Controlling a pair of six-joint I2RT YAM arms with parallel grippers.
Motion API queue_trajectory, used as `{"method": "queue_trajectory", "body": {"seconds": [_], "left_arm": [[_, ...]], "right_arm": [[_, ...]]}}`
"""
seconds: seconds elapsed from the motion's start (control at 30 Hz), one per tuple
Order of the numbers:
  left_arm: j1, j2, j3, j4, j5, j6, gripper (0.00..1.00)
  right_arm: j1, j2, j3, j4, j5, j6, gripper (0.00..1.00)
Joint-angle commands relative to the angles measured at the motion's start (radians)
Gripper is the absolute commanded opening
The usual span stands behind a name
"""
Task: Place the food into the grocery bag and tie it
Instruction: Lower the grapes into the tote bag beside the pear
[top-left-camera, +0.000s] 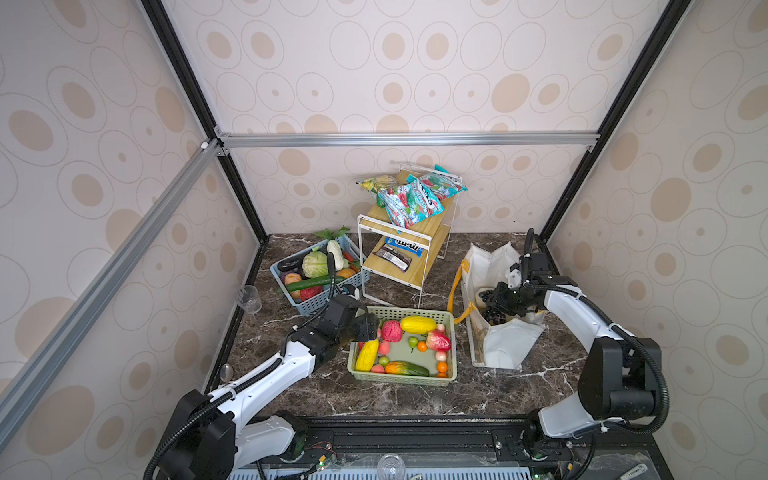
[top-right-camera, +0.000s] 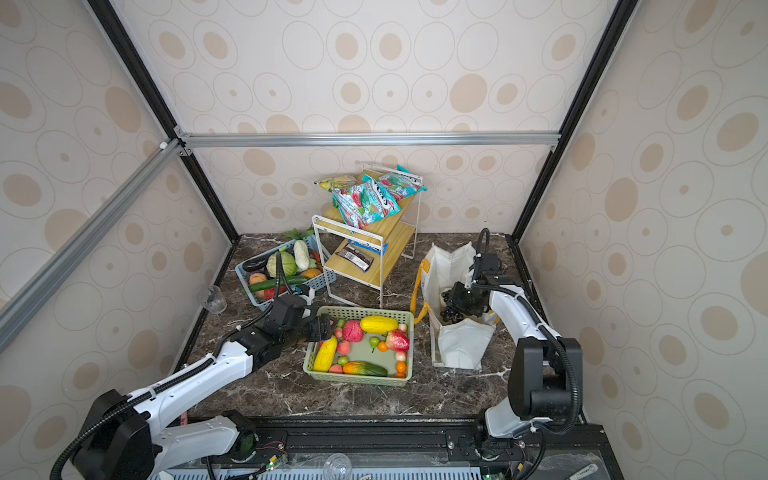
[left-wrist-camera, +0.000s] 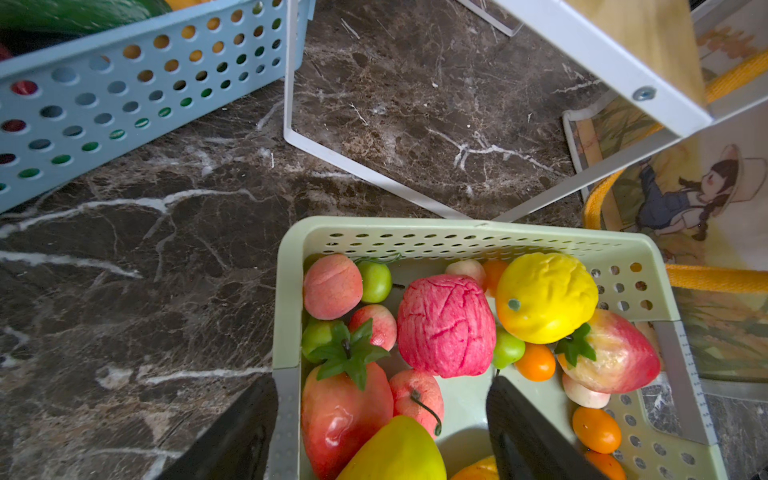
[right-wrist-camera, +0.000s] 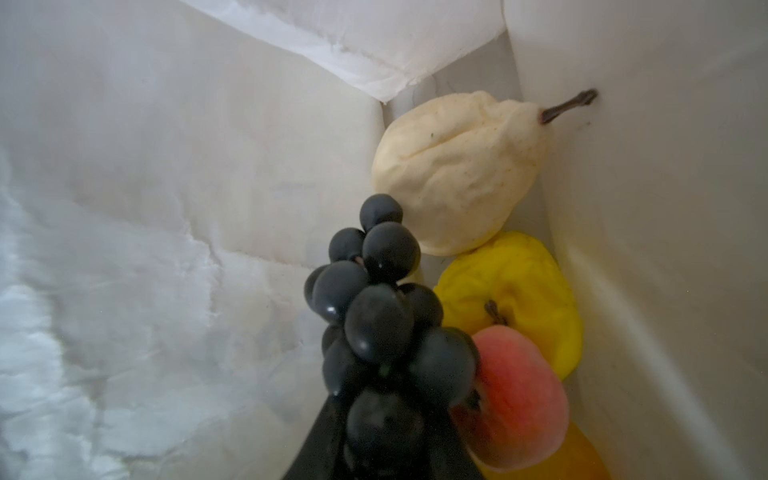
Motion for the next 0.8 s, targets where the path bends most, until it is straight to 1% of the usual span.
{"method": "queue_trajectory", "body": {"seconds": [0.0,0.23,0.57,0.63,0.77], "left_arm": [[0.010,-0.005,0.003,0.012,-0.008,0.002,0.79],[0.009,-0.006,0.011,0.000,-0.012,0.003,0.79],[0.009,0.000,0.026,-0.006,-0.014,0.011,0.79],[0.009,0.004,0.026,-0.004,-0.015,0.012,0.79],[0.010,0.015,0.027,0.002,-0.010,0.014,0.79]], "right_arm": [[-0.004,0.027,-0.014,0.015,0.010,-0.015,0.27],[-0.003,0.064,-0.031,0.032,0.009,-0.017,0.28],[-0.003,0.120,-0.050,0.060,0.009,-0.014,0.31],[-0.003,0.130,-0.051,0.060,0.014,-0.014,0.34],[-0.003,0.143,-0.054,0.059,0.022,-0.018,0.45]]}}
